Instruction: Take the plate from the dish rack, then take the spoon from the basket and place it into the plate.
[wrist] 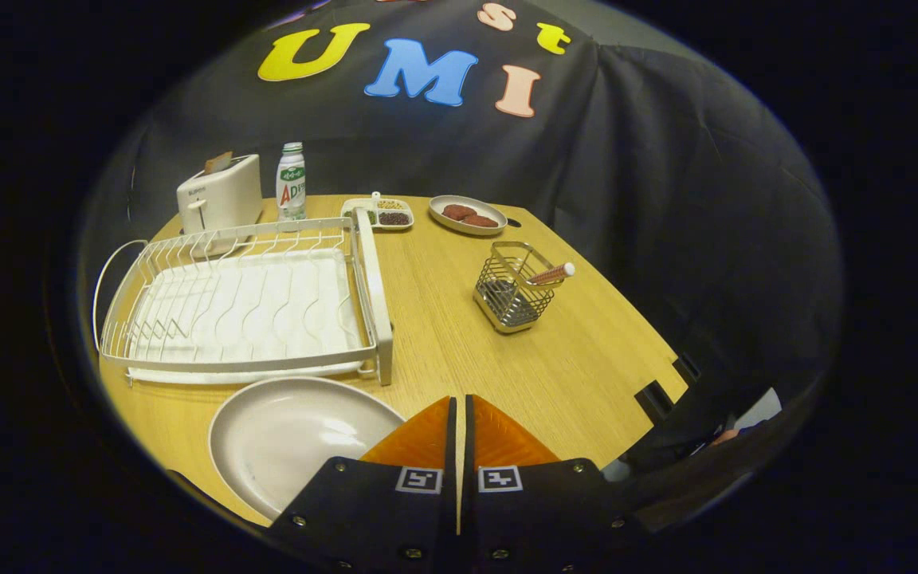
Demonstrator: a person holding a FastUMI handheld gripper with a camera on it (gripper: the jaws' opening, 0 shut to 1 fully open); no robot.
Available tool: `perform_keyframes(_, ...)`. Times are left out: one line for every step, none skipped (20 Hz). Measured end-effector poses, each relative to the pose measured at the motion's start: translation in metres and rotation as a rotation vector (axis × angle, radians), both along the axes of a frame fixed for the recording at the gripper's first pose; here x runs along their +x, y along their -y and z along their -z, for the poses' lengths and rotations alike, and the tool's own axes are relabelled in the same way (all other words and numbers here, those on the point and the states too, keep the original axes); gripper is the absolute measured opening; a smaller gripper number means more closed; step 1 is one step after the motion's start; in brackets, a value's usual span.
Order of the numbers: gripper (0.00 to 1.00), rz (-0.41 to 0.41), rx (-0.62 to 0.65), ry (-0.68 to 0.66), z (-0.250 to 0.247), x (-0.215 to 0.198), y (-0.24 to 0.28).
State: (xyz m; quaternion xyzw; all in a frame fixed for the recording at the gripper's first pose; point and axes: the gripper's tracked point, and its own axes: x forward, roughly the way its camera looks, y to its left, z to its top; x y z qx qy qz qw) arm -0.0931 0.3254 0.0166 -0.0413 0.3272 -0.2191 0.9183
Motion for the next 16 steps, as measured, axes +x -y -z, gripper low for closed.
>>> perform_keyframes(0.02, 0.006, -0.003, 0.012, -0.006, 0.005, 0.006)
perform_keyframes(0.02, 0.016, -0.007, 0.022, -0.011, 0.009, 0.014)
perform_keyframes(0.02, 0.026, -0.010, 0.033, -0.016, 0.012, 0.021)
perform_keyframes(0.02, 0.038, -0.017, 0.043, -0.023, 0.016, 0.029)
perform_keyframes(0.02, 0.050, -0.024, 0.049, -0.026, 0.018, 0.037)
perform_keyframes(0.04, 0.067, -0.034, 0.057, -0.033, 0.020, 0.044)
perform_keyframes(0.14, 0.082, -0.036, 0.066, -0.037, 0.024, 0.052)
perform_keyframes(0.22, 0.089, -0.034, 0.075, -0.042, 0.027, 0.057)
perform_keyframes(0.23, 0.095, -0.034, 0.083, -0.044, 0.030, 0.062)
perform_keyframes(0.24, 0.098, -0.039, 0.087, -0.047, 0.034, 0.069)
perform_keyframes(0.24, 0.101, -0.046, 0.089, -0.050, 0.036, 0.075)
perform_keyframes(0.37, 0.112, -0.061, 0.092, -0.053, 0.038, 0.083)
perform_keyframes(0.38, 0.119, -0.071, 0.096, -0.056, 0.040, 0.090)
perform_keyframes(0.38, 0.120, -0.072, 0.101, -0.057, 0.044, 0.095)
perform_keyframes(0.38, 0.119, -0.071, 0.103, -0.058, 0.047, 0.099)
perform_keyframes(0.38, 0.116, -0.069, 0.107, -0.059, 0.052, 0.104)
